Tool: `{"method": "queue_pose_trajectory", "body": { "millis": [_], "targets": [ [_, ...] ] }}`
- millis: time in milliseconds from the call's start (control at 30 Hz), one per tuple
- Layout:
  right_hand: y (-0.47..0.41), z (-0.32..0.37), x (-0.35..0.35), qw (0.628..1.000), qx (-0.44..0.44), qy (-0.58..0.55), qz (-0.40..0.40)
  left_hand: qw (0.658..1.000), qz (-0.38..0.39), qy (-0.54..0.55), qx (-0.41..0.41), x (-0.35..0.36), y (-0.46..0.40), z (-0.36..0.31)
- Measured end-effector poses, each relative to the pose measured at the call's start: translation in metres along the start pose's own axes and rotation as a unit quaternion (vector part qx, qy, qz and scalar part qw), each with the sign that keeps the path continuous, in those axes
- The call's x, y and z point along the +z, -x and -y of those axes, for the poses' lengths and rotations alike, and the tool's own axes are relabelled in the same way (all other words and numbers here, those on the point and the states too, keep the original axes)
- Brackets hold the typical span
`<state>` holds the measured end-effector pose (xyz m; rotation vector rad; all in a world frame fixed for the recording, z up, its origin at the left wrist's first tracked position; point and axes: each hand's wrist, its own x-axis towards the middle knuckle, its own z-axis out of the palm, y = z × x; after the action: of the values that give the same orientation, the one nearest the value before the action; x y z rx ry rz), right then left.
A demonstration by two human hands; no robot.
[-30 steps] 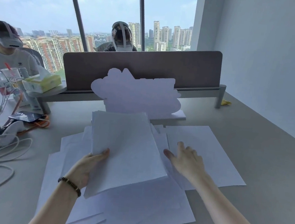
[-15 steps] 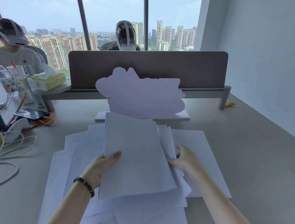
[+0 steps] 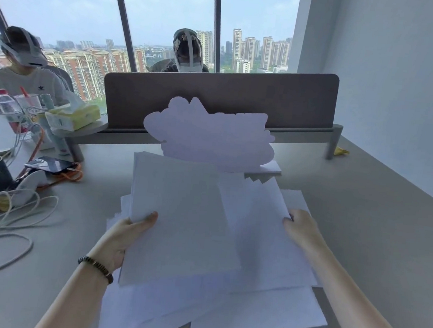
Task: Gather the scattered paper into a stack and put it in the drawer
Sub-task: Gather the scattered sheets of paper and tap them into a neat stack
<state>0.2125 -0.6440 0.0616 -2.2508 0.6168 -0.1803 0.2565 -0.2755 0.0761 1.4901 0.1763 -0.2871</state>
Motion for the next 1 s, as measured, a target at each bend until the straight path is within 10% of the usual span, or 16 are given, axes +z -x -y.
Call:
{"method": "queue_pose_trajectory", "body": {
  "millis": [500,1000],
  "targets": [
    [0.012,0.005,-0.007,0.986,-0.033,-0.105,0.128,0.999,0.018,-0.032,-0.030,0.012,-0.012,0.023],
    [0.030,0.096,-0.075,0.859,-0.080,-0.454,0.224,0.995,-0.007,-0.095,-0.002,0.024,-0.005,0.020]
  ]
}}
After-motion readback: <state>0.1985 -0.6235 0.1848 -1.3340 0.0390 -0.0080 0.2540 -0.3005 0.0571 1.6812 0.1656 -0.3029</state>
